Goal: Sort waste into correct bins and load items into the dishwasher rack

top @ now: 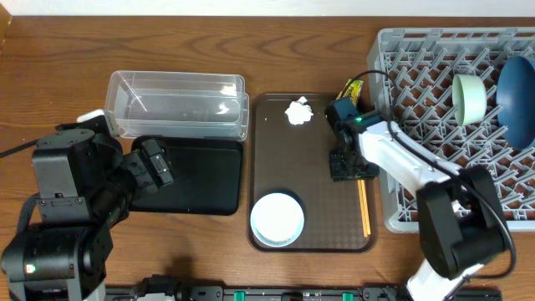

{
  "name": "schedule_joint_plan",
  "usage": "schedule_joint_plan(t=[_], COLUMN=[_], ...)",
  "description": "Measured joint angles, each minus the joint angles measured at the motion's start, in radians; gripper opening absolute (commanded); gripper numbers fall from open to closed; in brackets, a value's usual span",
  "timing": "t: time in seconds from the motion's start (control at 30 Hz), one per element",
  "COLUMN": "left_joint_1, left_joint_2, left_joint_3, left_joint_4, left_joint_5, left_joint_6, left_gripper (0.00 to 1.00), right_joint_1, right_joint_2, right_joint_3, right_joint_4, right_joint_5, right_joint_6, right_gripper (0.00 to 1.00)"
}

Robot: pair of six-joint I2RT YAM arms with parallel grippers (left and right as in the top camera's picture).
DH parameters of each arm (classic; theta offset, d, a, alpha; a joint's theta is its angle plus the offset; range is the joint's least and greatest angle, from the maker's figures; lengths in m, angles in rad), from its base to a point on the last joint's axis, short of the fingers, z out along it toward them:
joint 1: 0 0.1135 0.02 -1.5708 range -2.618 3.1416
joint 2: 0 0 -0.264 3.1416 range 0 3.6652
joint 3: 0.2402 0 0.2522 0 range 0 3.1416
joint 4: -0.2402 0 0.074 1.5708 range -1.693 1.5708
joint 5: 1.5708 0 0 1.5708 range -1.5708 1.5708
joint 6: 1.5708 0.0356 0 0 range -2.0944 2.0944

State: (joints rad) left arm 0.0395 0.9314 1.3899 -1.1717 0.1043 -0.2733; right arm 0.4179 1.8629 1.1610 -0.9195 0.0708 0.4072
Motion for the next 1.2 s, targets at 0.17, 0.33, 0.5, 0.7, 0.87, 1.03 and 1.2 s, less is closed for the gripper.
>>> schedule_joint_plan(t=[0.17,0.33,0.5,0.7,0.87,1.03,1.2], left_joint_1=[0.0,0.0,0.0,0.0,0.0,0.0,0.0], left_joint_2=[0.0,0.0,0.0,0.0,0.0,0.0,0.0], left_joint_3=[0.0,0.0,0.0,0.0,0.0,0.0,0.0], left_joint_4=[0.0,0.0,0.0,0.0,0.0,0.0,0.0], left_joint_5=[0.0,0.0,0.0,0.0,0.0,0.0,0.0], left_joint_6=[0.0,0.0,0.0,0.0,0.0,0.0,0.0], left_gripper=[0.94,0.94,0.94,0.95,0.95,0.94,0.94], right_joint_1=[0.0,0.0,0.0,0.0,-0.008,-0.088,-0.228], right_joint_2=[0.033,0.048,0.055,0.035,-0.107,-0.333,-0.403], right_joint_3=[0.001,0.014,0.021,0.022,0.048,0.119,0.132], right_joint_4=[-0.008,-0.011,-0.015,-0.016,-0.019,0.092,0.177], right_joint_5=[0.016,-0.014,-0.067,-0.094,-0.093,0.008,0.061], right_joint_6=[0.006,0.007,-0.005,-0.021,-0.066,-0.174,-0.275], right_gripper=[0.44,0.18,0.01,0.01,0.01,0.01,0.01])
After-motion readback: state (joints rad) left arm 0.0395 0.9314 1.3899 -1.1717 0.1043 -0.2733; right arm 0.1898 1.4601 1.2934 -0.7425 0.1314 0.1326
